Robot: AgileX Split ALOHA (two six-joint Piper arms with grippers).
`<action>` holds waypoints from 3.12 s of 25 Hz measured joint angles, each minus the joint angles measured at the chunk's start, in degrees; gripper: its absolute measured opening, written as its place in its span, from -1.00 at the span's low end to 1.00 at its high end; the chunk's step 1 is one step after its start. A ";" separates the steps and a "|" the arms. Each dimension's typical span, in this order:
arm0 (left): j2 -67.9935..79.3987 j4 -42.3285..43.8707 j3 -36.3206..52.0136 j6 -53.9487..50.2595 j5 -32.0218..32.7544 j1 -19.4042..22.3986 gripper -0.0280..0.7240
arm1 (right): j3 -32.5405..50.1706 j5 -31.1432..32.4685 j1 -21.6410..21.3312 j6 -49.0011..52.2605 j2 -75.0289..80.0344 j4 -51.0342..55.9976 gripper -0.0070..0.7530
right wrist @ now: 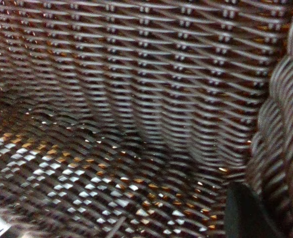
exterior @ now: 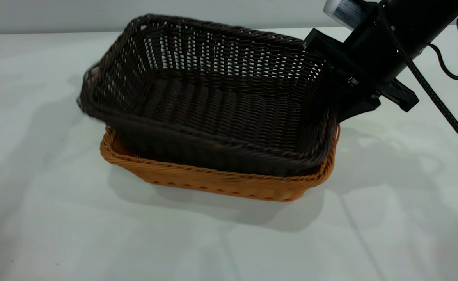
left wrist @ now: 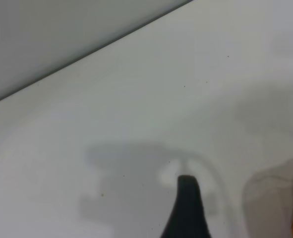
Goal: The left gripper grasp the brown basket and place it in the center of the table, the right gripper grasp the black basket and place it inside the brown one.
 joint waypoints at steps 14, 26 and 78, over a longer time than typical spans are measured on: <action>-3.58 0.11 0.12 0.21 0.02 0.00 0.52 | -0.11 0.24 -6.93 -8.30 -10.81 -1.22 0.64; -24.03 0.05 1.41 -6.87 16.57 0.22 0.52 | 1.26 8.61 -13.49 -11.72 -54.41 -10.67 0.53; -113.05 18.78 72.66 -30.76 27.78 0.22 0.52 | 34.82 22.14 -13.57 0.97 -120.04 -37.73 0.53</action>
